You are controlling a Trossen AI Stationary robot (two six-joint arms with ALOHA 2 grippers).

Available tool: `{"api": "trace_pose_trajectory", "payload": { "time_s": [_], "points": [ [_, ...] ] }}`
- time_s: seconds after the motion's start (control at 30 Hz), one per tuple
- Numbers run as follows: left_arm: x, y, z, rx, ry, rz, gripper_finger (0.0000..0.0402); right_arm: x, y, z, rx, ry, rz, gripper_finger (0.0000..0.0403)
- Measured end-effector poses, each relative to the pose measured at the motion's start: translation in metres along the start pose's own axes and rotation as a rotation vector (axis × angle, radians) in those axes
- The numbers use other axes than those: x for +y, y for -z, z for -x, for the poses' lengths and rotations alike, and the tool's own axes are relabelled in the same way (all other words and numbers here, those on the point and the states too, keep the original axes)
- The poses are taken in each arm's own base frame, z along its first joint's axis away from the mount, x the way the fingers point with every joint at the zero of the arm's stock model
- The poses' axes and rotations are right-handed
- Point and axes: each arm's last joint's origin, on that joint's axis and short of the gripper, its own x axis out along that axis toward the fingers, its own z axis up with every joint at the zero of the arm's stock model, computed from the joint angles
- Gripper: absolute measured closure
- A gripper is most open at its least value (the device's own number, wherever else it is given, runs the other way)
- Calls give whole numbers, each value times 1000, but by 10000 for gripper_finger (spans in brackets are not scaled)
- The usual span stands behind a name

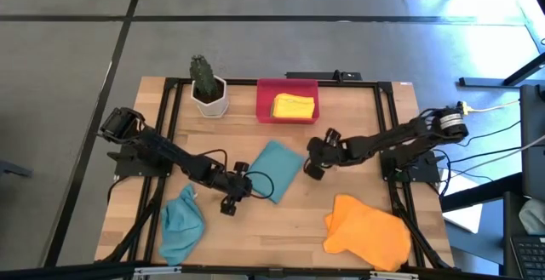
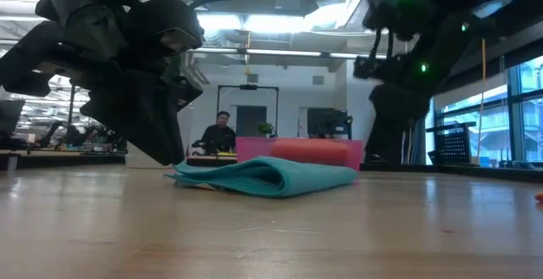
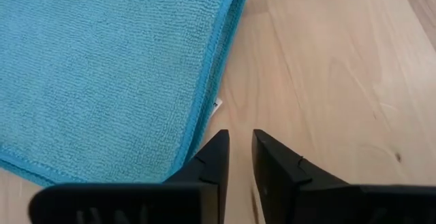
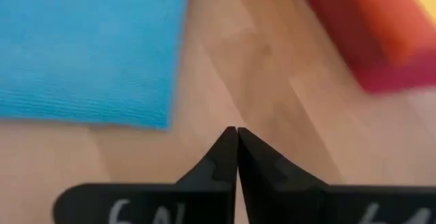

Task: Fold microfiber towels
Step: Fold the top blue microfiber cloth

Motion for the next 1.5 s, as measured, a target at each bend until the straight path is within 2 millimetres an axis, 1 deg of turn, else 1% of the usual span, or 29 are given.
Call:
{"api": "trace_pose_trajectory", "payload": {
  "time_s": [0.1,0.23,0.3,0.37,0.47,0.53,0.63,0.7,0.73,0.77,0.87,0.93,1.0,1.13,1.2,1.37,1.5],
  "points": [
    [0,0,0,0,1,-4,348,13,-4,14,-62,-124,65,389],
    [0,-1,0,-11,-14,-48,350,45,-6,27,-204,-342,247,388],
    [1,-2,0,-26,-24,-50,351,61,-4,31,-280,-393,351,386],
    [1,-5,0,-51,-29,-52,351,75,-1,34,-344,-437,424,373],
    [1,-12,1,-101,-36,-112,351,90,1,35,-424,-482,432,333],
    [3,-27,7,-142,-47,-141,351,95,-1,31,-472,-493,425,295],
    [8,-57,24,-240,-66,-155,351,100,0,23,-499,-488,454,229],
    [9,-70,39,-313,-49,-228,351,104,1,16,-501,-474,496,189],
    [10,-74,44,-360,-31,-290,351,106,2,12,-496,-468,518,171],
    [12,-74,47,-395,-6,-336,351,109,2,9,-492,-459,541,157],
    [25,-70,53,-525,53,-349,351,119,3,-2,-482,-441,601,130],
    [36,-68,59,-628,53,-313,351,128,6,-9,-474,-431,652,126],
    [45,-62,60,-689,46,-265,351,134,10,-16,-457,-411,708,124],
    [54,-56,60,-755,29,-186,351,142,12,-28,-407,-334,764,124],
    [55,-54,59,-746,26,-173,351,146,9,-30,-398,-298,769,124],
    [51,-53,57,-728,49,-146,351,148,6,-35,-395,-248,762,125],
    [46,-53,57,-726,63,-154,351,146,5,-37,-393,-222,754,144]
  ]
}}
